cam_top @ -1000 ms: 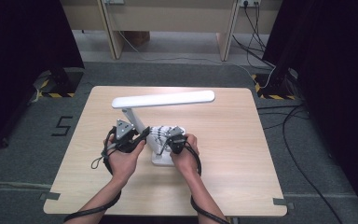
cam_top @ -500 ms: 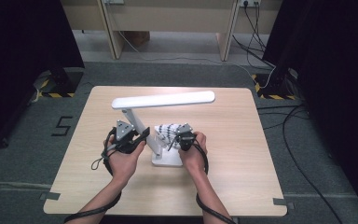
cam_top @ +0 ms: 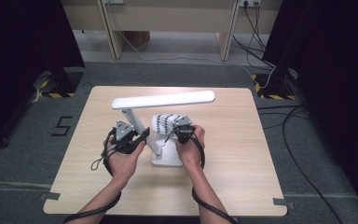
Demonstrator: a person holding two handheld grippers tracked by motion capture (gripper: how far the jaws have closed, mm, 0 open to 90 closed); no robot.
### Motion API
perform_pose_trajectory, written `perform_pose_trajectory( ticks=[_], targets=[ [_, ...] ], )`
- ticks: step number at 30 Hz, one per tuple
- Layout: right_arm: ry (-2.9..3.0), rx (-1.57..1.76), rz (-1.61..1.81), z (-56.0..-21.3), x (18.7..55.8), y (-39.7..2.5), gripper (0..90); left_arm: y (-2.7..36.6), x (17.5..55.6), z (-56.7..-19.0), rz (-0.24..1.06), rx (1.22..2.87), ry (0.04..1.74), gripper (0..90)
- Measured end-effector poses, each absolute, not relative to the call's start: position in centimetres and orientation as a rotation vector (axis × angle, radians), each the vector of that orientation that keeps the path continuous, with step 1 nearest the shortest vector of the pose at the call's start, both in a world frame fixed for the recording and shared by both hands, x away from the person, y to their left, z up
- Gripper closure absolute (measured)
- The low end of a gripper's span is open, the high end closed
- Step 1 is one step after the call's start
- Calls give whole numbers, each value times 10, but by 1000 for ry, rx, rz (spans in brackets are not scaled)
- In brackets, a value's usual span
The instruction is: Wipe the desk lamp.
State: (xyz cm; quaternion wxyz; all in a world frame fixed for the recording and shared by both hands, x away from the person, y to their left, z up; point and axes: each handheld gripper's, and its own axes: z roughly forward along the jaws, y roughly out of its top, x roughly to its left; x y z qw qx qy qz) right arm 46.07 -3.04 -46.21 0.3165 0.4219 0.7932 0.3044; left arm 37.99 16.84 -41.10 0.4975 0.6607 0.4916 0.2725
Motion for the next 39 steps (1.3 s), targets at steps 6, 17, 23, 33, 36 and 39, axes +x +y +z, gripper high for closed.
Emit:
perform_pose_trajectory(
  ticks=[6, 17, 23, 33, 36, 39],
  targets=[
    [2142, 1043, 849, -463, 466, -4, 833, 169, 380, -411, 660, 1601, 1187, 677],
    [2253, 1011, 830, -483, 477, 18, 832, 169, 380, -411, 657, 1599, 1186, 677],
    [2264, 1001, 816, -489, 478, 18, 831, 170, 379, -412, 657, 1595, 1190, 680],
    [2228, 1031, 795, -494, 478, -2, 829, 168, 378, -412, 668, 1588, 1193, 699],
    [2220, 1033, 785, -494, 478, -7, 830, 168, 378, -412, 671, 1586, 1195, 703],
    [2210, 1040, 777, -494, 477, -12, 830, 167, 377, -412, 673, 1586, 1195, 704]
  ],
)
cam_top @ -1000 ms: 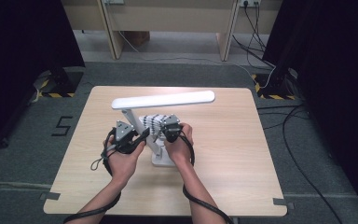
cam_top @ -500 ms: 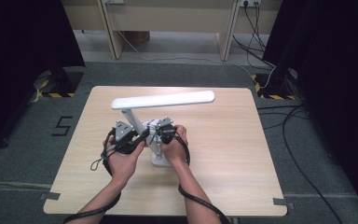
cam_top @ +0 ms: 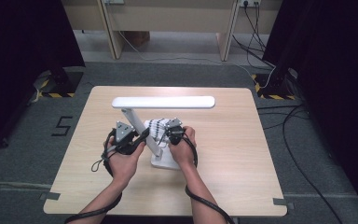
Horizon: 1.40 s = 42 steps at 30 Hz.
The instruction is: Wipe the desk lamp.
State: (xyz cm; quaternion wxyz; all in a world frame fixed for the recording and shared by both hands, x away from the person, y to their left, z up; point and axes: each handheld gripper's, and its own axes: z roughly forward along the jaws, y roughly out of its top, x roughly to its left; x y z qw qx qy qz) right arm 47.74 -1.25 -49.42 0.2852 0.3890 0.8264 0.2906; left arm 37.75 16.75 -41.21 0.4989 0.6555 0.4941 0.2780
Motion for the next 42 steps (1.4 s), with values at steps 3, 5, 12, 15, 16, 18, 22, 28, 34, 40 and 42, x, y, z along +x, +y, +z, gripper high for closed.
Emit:
perform_pose_trajectory(
  ticks=[3, 5, 12, 15, 16, 18, 22, 28, 34, 40, 42],
  targets=[
    [2200, 1048, 766, -494, 477, -18, 830, 167, 377, -412, 673, 1585, 1196, 705],
    [2193, 1059, 766, -494, 478, -22, 830, 167, 377, -412, 673, 1584, 1196, 705],
    [2176, 1091, 736, -495, 479, -34, 830, 168, 377, -413, 673, 1583, 1193, 703],
    [2166, 1109, 728, -495, 479, -39, 830, 168, 376, -413, 671, 1584, 1191, 702],
    [2161, 1111, 726, -495, 480, -41, 830, 168, 376, -413, 670, 1586, 1189, 700],
    [2158, 1111, 720, -495, 480, -44, 830, 168, 375, -413, 668, 1587, 1188, 698],
    [2148, 1130, 711, -495, 481, -46, 830, 169, 373, -413, 660, 1587, 1182, 694],
    [2120, 1147, 699, -495, 482, -50, 829, 170, 368, -414, 645, 1593, 1172, 684],
    [2098, 1175, 699, -491, 482, -60, 828, 171, 367, -418, 605, 1620, 1165, 654],
    [2076, 1207, 693, -489, 481, -73, 828, 172, 367, -423, 577, 1637, 1160, 617],
    [2061, 1219, 691, -488, 480, -77, 828, 172, 366, -423, 577, 1639, 1157, 606]
  ],
)
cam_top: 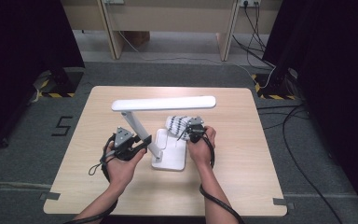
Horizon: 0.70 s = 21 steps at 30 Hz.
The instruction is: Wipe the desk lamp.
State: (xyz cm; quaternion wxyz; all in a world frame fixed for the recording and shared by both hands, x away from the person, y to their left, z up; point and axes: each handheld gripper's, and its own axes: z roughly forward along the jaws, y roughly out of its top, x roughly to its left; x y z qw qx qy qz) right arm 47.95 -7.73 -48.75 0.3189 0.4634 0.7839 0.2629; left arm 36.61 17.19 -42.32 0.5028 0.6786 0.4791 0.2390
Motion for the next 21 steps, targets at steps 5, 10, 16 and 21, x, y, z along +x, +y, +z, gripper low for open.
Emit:
perform_pose_trajectory(
  ticks=[5, 10, 16, 21],
  targets=[
    [2021, 1244, 688, -482, 479, -90, 828, 174, 364, -422, 583, 1639, 1150, 579],
    [1977, 1278, 674, -479, 476, -105, 825, 182, 362, -424, 591, 1644, 1150, 500],
    [1939, 1315, 657, -478, 474, -120, 821, 187, 357, -426, 592, 1664, 1126, 439],
    [1919, 1336, 656, -478, 471, -129, 813, 190, 353, -426, 581, 1690, 1097, 421]
  ],
)
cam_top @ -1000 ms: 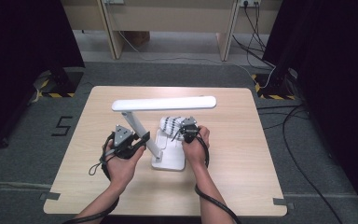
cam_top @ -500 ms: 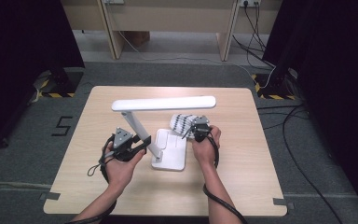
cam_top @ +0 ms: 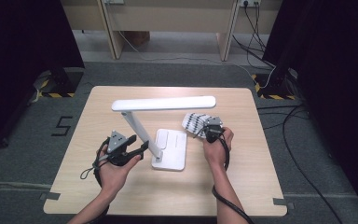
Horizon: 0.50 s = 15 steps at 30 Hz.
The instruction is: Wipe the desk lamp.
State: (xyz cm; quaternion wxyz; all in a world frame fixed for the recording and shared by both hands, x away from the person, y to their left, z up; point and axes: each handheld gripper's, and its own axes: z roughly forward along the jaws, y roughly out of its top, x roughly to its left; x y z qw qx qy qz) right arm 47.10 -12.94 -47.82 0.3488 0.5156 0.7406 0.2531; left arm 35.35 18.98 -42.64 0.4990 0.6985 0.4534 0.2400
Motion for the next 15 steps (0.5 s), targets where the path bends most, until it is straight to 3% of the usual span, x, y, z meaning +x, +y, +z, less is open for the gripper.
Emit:
perform_pose_trajectory(
  ticks=[15],
  targets=[
    [1852, 1398, 602, -483, 458, -169, 807, 206, 349, -431, 580, 1729, 1091, 415]
  ],
)
